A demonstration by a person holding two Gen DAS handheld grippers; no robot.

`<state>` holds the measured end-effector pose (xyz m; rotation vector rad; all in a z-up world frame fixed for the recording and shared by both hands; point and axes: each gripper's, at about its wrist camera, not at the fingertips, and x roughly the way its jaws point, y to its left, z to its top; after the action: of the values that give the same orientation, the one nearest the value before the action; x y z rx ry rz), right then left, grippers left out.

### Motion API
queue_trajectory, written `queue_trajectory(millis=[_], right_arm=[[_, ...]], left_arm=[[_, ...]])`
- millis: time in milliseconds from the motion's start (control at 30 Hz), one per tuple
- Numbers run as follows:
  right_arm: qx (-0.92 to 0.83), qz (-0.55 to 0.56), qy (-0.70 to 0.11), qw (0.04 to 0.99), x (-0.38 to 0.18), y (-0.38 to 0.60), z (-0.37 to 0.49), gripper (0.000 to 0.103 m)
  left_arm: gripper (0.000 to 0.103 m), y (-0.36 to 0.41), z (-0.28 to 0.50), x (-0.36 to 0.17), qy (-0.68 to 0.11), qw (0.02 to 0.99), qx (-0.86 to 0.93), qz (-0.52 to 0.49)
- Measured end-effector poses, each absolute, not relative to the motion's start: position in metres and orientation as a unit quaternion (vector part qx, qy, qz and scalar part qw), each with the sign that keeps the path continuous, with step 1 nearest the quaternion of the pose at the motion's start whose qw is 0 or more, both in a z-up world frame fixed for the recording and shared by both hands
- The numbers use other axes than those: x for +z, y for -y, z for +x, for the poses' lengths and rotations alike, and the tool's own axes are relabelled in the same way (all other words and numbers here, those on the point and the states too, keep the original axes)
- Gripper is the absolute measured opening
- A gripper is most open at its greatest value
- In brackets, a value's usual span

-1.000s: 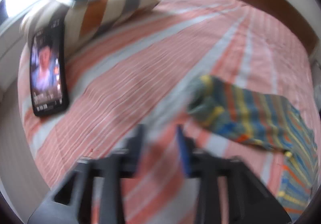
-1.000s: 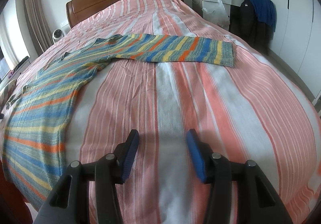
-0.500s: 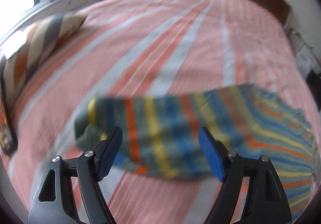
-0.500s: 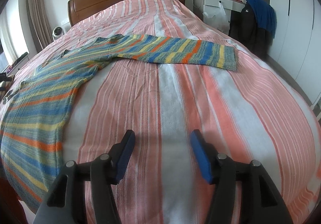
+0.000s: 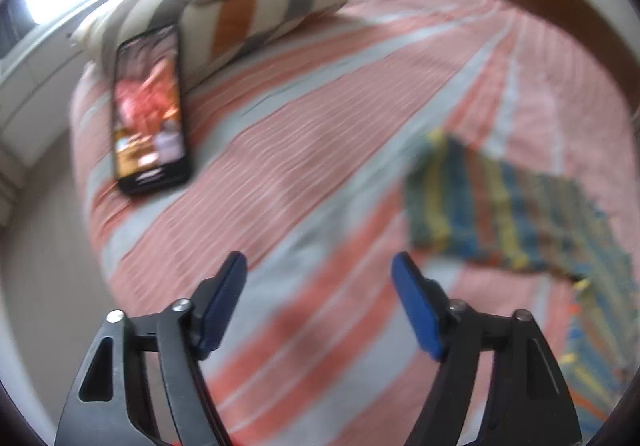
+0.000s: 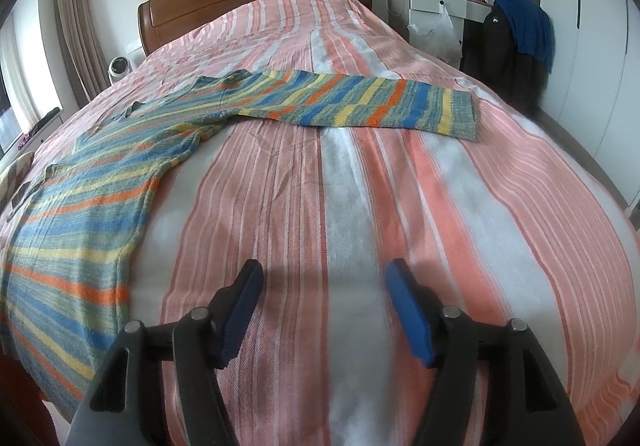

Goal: Fold small clothes

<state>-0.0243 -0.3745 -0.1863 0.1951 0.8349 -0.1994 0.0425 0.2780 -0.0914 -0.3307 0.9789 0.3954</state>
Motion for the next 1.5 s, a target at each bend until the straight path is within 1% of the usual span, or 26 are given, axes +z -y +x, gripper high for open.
queue_trajectory(millis=[133, 233, 333, 467, 533, 600, 667, 767, 800, 867, 900, 1000, 1100, 1167, 1200, 1300, 1367, 1500], right_arm=[[-0.099, 0.094, -0.404, 0.905, -0.186, 0.373, -0.024, 0.065], [-0.098, 0.092, -0.404, 0.905, -0.185, 0.372, -0.025, 0.065], [-0.096, 0.088, -0.406, 0.905, -0.184, 0.371, -0.027, 0.065], [-0.095, 0.085, -0.405, 0.905, -0.183, 0.37, -0.03, 0.065], [-0.099, 0.08, -0.405, 0.905, -0.185, 0.368, -0.029, 0.067], [-0.1, 0.078, -0.405, 0.906, -0.185, 0.367, -0.028, 0.069], [-0.102, 0.077, -0.404, 0.906, -0.186, 0.366, -0.025, 0.071], [-0.102, 0.076, -0.404, 0.906, -0.186, 0.365, -0.025, 0.071], [-0.102, 0.076, -0.404, 0.906, -0.186, 0.366, -0.025, 0.071], [-0.102, 0.071, -0.405, 0.906, -0.186, 0.365, -0.026, 0.071], [-0.102, 0.07, -0.405, 0.906, -0.186, 0.365, -0.026, 0.071], [-0.102, 0.068, -0.405, 0.906, -0.185, 0.364, -0.028, 0.071], [-0.103, 0.07, -0.404, 0.906, -0.186, 0.364, -0.028, 0.072], [-0.105, 0.072, -0.404, 0.906, -0.183, 0.365, -0.026, 0.071], [-0.106, 0.076, -0.401, 0.907, -0.179, 0.365, -0.027, 0.071], [-0.116, 0.081, -0.368, 0.919, -0.162, 0.368, -0.034, 0.071], [-0.124, 0.083, -0.351, 0.924, -0.151, 0.372, -0.035, 0.072], [-0.135, 0.096, -0.362, 0.917, -0.155, 0.383, -0.028, 0.072]], left_arm=[[0.086, -0.238, 0.074, -0.09, -0.456, 0.871, 0.124, -0.138], [0.089, -0.217, 0.1, -0.113, -0.48, 0.862, 0.118, -0.113], [0.088, -0.225, 0.098, -0.136, -0.5, 0.842, 0.159, -0.125], [0.088, -0.243, 0.076, -0.118, -0.458, 0.865, 0.131, -0.158], [0.089, -0.258, 0.076, -0.103, -0.434, 0.876, 0.103, -0.183], [0.092, -0.266, 0.088, -0.092, -0.434, 0.878, 0.087, -0.182], [0.092, -0.257, 0.114, -0.089, -0.458, 0.874, 0.06, -0.148], [0.092, -0.234, 0.143, -0.099, -0.48, 0.871, 0.081, -0.058], [0.092, -0.231, 0.154, -0.105, -0.484, 0.868, 0.106, -0.033], [0.091, -0.248, 0.174, -0.126, -0.501, 0.841, 0.206, 0.005], [0.09, -0.265, 0.178, -0.134, -0.51, 0.825, 0.245, -0.009], [0.087, -0.303, 0.158, -0.127, -0.484, 0.82, 0.291, -0.092], [0.087, -0.305, 0.129, -0.11, -0.461, 0.842, 0.25, -0.129], [0.088, -0.287, 0.105, -0.098, -0.453, 0.86, 0.2, -0.124], [0.091, -0.275, 0.094, -0.093, -0.449, 0.868, 0.172, -0.122], [0.096, -0.225, 0.055, -0.084, -0.45, 0.884, 0.065, -0.111], [0.097, -0.194, 0.038, -0.089, -0.454, 0.885, 0.012, -0.098], [0.097, -0.165, 0.034, -0.12, -0.479, 0.872, -0.019, -0.103]])
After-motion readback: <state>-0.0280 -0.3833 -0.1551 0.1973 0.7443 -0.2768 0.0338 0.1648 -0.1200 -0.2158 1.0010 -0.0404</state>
